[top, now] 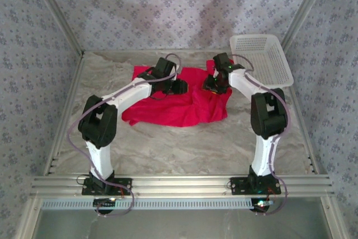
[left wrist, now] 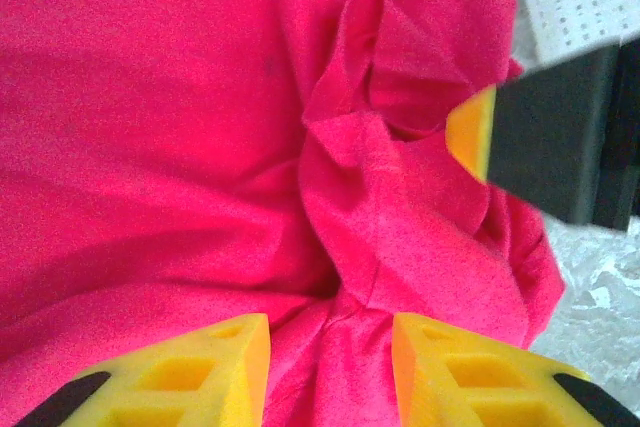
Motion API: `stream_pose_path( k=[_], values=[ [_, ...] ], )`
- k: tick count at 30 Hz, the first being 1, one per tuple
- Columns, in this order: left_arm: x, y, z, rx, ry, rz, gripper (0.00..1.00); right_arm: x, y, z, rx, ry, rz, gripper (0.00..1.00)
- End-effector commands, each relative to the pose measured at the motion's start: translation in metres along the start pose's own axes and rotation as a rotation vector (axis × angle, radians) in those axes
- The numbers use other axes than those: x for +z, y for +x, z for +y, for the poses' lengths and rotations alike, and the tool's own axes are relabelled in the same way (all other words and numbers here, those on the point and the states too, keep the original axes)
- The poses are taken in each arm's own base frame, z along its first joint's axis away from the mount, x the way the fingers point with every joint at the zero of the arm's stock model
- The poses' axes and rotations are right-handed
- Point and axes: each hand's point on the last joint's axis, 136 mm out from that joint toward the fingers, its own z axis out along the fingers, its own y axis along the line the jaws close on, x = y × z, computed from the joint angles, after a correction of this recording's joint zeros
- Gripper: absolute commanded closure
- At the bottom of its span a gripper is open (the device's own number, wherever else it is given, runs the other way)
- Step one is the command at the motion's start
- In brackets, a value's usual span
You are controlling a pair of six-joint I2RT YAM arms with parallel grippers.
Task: Fold the inside-out t-shirt
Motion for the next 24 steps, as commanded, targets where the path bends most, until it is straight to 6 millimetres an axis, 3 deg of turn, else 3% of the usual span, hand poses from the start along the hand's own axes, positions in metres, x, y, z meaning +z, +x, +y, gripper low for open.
stream_pose_path(
  k=[1, 6, 12, 20, 21, 24],
  values=[
    [-0.012, 0.009, 0.016, -0.019, -0.047, 0.023, 0.63, 0.015, 0.005, -0.009, -0.026, 0.088, 0.065, 0.58],
    [-0.027, 0.018, 0.037, -0.056, -0.078, 0.026, 0.64, 0.014, 0.003, -0.009, -0.034, 0.119, 0.078, 0.78],
    [-0.046, 0.023, 0.063, -0.100, -0.102, 0.019, 0.64, -0.007, -0.005, -0.011, -0.093, 0.186, 0.042, 0.61],
    [-0.056, 0.025, 0.072, -0.126, -0.096, 0.009, 0.64, 0.013, 0.017, -0.011, -0.108, 0.191, 0.102, 0.62],
    [-0.058, 0.026, 0.074, -0.133, -0.098, 0.010, 0.64, 0.016, 0.018, -0.011, -0.106, 0.183, 0.107, 0.65],
    [-0.069, 0.028, 0.087, -0.168, -0.111, -0.004, 0.65, 0.014, 0.015, -0.008, -0.102, 0.171, 0.105, 0.95]
  ],
)
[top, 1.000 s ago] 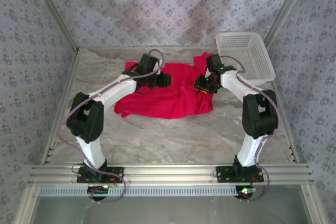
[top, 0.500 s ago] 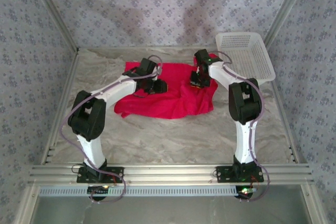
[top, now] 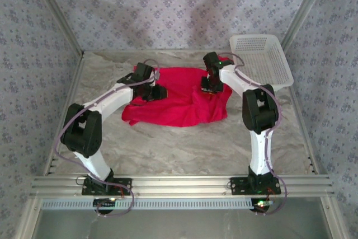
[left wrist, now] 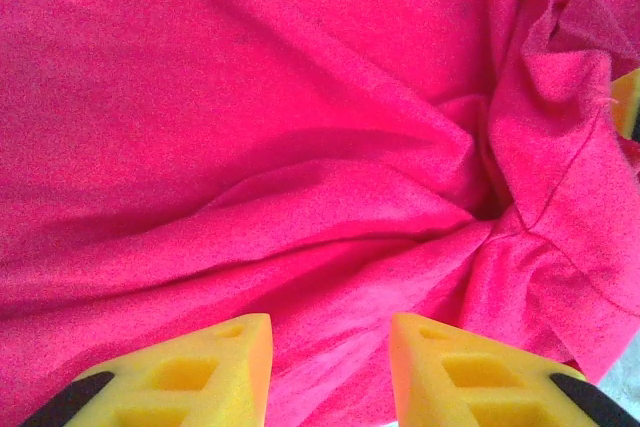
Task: Fold the inside-out t-shirt
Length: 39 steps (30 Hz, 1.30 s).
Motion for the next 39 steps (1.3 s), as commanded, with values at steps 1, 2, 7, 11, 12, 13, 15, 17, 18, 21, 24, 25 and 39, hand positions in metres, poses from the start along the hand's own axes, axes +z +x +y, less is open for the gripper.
stream_pose_path(
  k=[1, 2, 7, 11, 12, 13, 15, 17, 18, 21, 24, 25, 39],
  values=[
    [-0.023, -0.002, 0.013, -0.037, 0.004, -0.029, 0.65, -0.002, 0.003, -0.002, 0.004, 0.005, 0.027, 1.00],
    [-0.027, -0.003, 0.020, -0.054, -0.001, -0.039, 0.66, -0.010, -0.001, -0.001, 0.002, 0.006, 0.014, 1.00],
    [-0.034, 0.006, 0.061, -0.138, -0.043, -0.057, 0.67, -0.110, -0.022, 0.017, -0.038, -0.067, -0.174, 1.00],
    [-0.020, 0.021, 0.087, -0.192, -0.062, -0.012, 0.67, -0.201, -0.023, 0.023, -0.053, -0.130, -0.364, 1.00],
    [-0.015, 0.024, 0.093, -0.205, -0.066, -0.002, 0.68, -0.218, -0.020, 0.023, -0.052, -0.145, -0.398, 1.00],
    [-0.012, 0.027, 0.099, -0.216, -0.070, 0.005, 0.68, -0.232, -0.017, 0.022, -0.051, -0.160, -0.425, 1.00],
    [-0.005, 0.031, 0.109, -0.235, -0.083, 0.021, 0.69, -0.248, -0.009, 0.020, -0.049, -0.174, -0.462, 1.00],
    [-0.002, 0.034, 0.117, -0.251, -0.089, 0.035, 0.70, -0.253, -0.003, 0.017, -0.038, -0.187, -0.473, 1.00],
    [-0.002, 0.034, 0.119, -0.254, -0.093, 0.034, 0.72, -0.250, 0.000, 0.016, -0.035, -0.189, -0.471, 1.00],
    [-0.013, 0.030, 0.119, -0.245, -0.108, 0.004, 0.72, -0.229, 0.008, 0.010, -0.028, -0.170, -0.435, 1.00],
    [-0.036, 0.025, 0.118, -0.215, -0.151, -0.038, 0.70, -0.200, 0.016, -0.001, -0.015, -0.135, -0.389, 1.00],
    [-0.045, 0.026, 0.119, -0.204, -0.173, -0.049, 0.69, -0.190, 0.019, -0.007, -0.003, -0.118, -0.375, 1.00],
    [-0.067, 0.081, 0.151, -0.378, -0.255, -0.124, 0.59, -0.149, 0.022, -0.048, 0.110, -0.062, -0.327, 1.00]
  ],
)
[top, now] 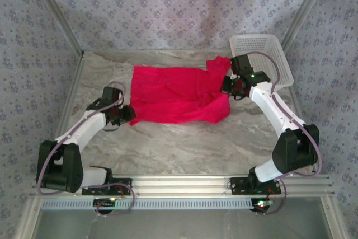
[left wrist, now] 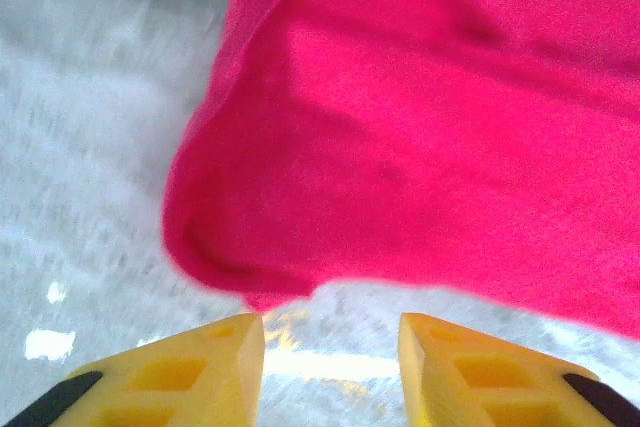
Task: Fold the inside-out t-shirt
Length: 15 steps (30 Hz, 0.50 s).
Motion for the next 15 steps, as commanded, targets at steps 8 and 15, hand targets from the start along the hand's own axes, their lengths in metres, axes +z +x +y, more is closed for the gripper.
stream_pose_path(
  k=[8, 15],
  values=[
    [0.017, -0.023, 0.013, -0.209, 0.065, -0.073, 0.57, -0.013, -0.013, 0.006, 0.008, -0.023, -0.046, 1.00],
    [0.029, -0.039, 0.023, -0.204, 0.037, -0.087, 0.58, -0.018, -0.013, 0.008, 0.007, -0.034, -0.044, 1.00]
  ],
)
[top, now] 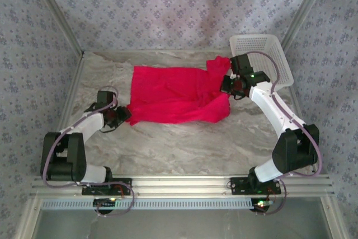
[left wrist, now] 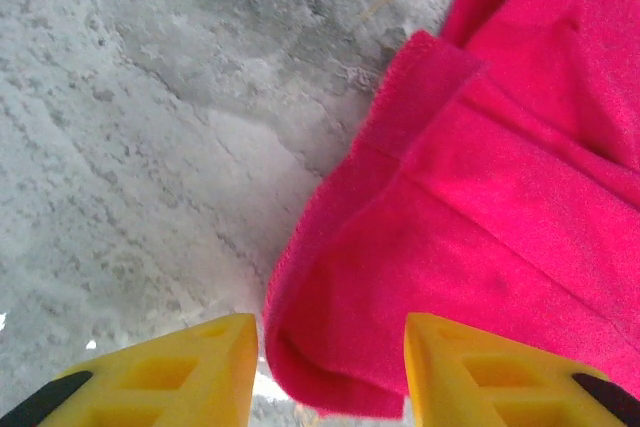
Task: Fold the inside-out t-shirt
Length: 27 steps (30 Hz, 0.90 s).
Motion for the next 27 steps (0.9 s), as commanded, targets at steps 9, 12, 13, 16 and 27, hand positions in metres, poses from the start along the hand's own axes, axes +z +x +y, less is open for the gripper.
stream_pose_path(
  k=[9, 12, 13, 16, 27],
  values=[
    [0.011, -0.036, -0.016, 0.052, 0.022, -0.051, 0.62, -0.024, -0.010, 0.012, 0.008, -0.057, -0.031, 1.00],
    [0.020, -0.033, -0.018, 0.046, 0.043, -0.028, 0.68, -0.026, -0.011, 0.012, 0.012, -0.066, -0.029, 1.00],
    [0.022, -0.032, -0.018, 0.043, 0.048, -0.022, 0.69, -0.026, -0.011, 0.012, 0.015, -0.069, -0.030, 1.00],
    [0.027, -0.030, -0.016, 0.041, 0.043, -0.015, 0.71, -0.027, -0.011, 0.011, 0.021, -0.073, -0.030, 1.00],
    [0.020, -0.038, -0.022, 0.064, 0.051, -0.033, 1.00, -0.028, -0.015, 0.010, 0.033, -0.086, -0.036, 1.00]
  ],
)
